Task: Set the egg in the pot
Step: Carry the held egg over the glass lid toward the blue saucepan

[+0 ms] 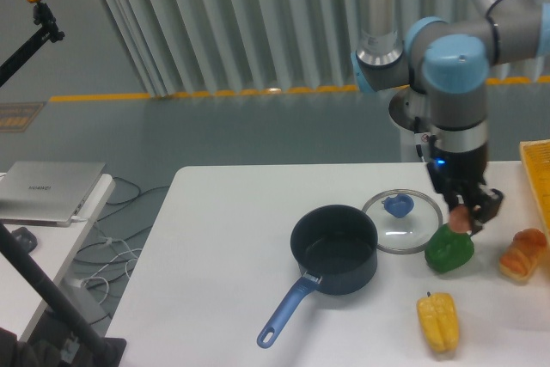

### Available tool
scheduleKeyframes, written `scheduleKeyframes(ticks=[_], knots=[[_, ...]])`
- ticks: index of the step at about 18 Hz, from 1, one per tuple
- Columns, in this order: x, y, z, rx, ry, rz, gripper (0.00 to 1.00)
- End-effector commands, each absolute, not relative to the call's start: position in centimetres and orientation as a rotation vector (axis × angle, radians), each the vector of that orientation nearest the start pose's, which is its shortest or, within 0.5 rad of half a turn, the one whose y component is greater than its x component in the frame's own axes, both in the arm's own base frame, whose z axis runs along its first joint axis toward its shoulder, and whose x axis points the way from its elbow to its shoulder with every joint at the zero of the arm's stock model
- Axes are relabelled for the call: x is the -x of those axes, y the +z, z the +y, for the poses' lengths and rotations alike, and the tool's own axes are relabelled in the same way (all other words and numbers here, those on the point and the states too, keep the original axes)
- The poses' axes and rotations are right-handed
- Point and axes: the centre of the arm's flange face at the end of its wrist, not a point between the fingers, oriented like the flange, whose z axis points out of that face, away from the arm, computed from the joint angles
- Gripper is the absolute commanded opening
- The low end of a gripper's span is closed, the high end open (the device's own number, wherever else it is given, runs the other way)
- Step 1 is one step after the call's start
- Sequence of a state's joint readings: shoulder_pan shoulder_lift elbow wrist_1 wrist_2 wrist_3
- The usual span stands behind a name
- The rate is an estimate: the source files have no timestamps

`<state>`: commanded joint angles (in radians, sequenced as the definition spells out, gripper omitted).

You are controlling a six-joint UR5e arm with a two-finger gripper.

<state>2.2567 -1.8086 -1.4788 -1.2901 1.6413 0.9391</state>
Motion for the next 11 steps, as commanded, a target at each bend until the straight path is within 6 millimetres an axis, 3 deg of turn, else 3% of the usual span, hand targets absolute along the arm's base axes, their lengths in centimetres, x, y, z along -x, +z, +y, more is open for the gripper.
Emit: scheduleKeyframes(ticks=[8, 11], knots=[[21.8, 43.5, 57.3, 3.068, 0.26, 0.288, 0.09], [20.5, 42.9, 58.1, 3.077, 0.264, 0.227, 0.09]])
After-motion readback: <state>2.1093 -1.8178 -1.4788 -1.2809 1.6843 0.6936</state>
